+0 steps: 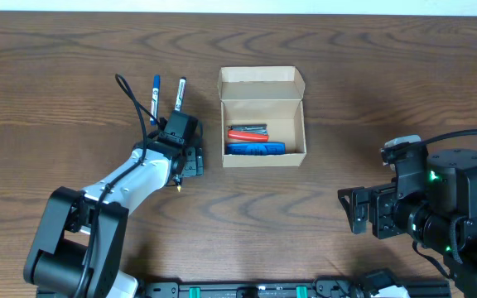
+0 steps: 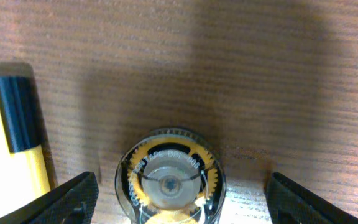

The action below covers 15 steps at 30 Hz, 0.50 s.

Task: Pack container
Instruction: 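Grasp the correction tape roller with the left gripper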

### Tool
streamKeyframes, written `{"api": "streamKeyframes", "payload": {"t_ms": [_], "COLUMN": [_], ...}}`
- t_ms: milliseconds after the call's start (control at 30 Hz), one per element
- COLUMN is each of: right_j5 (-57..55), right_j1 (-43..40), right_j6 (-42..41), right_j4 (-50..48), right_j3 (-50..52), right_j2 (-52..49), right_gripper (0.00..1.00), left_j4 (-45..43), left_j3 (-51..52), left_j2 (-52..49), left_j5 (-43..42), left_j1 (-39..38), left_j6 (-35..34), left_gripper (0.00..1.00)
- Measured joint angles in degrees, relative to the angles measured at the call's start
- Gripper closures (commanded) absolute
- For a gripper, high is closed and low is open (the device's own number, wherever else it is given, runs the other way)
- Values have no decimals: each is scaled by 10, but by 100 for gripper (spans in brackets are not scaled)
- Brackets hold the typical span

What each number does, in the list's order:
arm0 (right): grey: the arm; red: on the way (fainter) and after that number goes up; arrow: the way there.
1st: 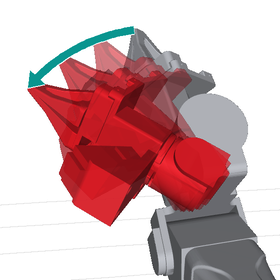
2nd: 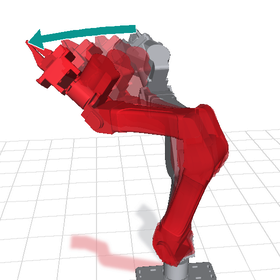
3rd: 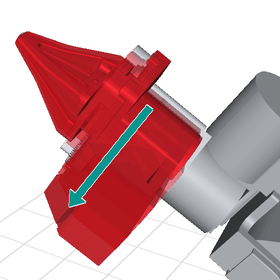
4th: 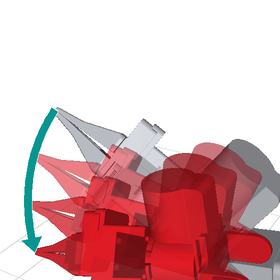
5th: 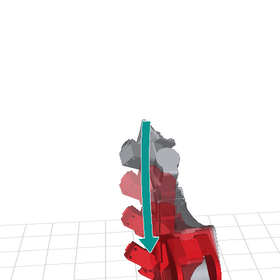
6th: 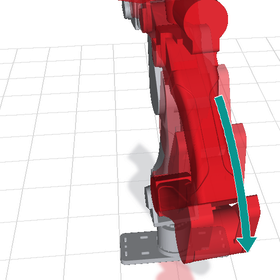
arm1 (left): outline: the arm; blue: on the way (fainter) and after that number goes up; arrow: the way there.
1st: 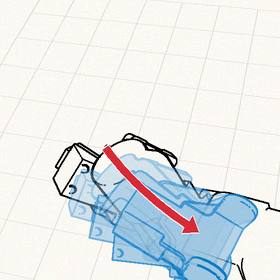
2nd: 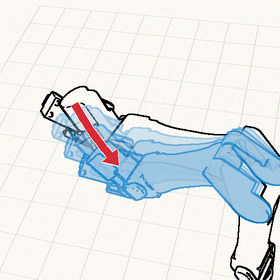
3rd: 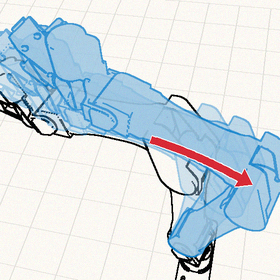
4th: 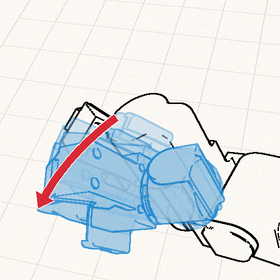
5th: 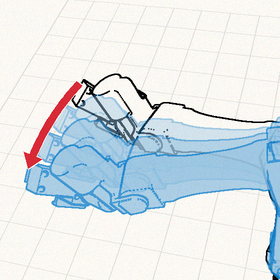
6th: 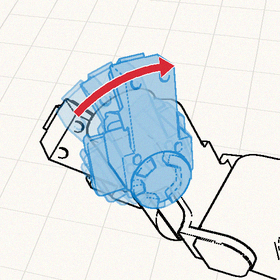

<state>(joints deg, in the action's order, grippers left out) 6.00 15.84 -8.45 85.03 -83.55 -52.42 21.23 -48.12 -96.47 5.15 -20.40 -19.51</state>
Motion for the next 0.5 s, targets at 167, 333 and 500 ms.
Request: {"api": "streamKeyframes", "payload": {"t_ms": [167,333,500], "right_j5": [0,0,0], "right_j1": [0,0,0], "right_j6": [0,0,0], "right_j4": [0,0,0], "right_j3": [0,0,0], "right_j2": [0,0,0], "right_gripper": [1,1,1], "left_j4": [-8,-12,-11], "left_j3": [-3,-8,-8], "left_j2": [-7,-13,-14], "left_j5": [-5,-14,-18], "left_j1": [0,0,0], "left_j6": [-3,-3,-2], "left_gripper": [25,36,42]}}
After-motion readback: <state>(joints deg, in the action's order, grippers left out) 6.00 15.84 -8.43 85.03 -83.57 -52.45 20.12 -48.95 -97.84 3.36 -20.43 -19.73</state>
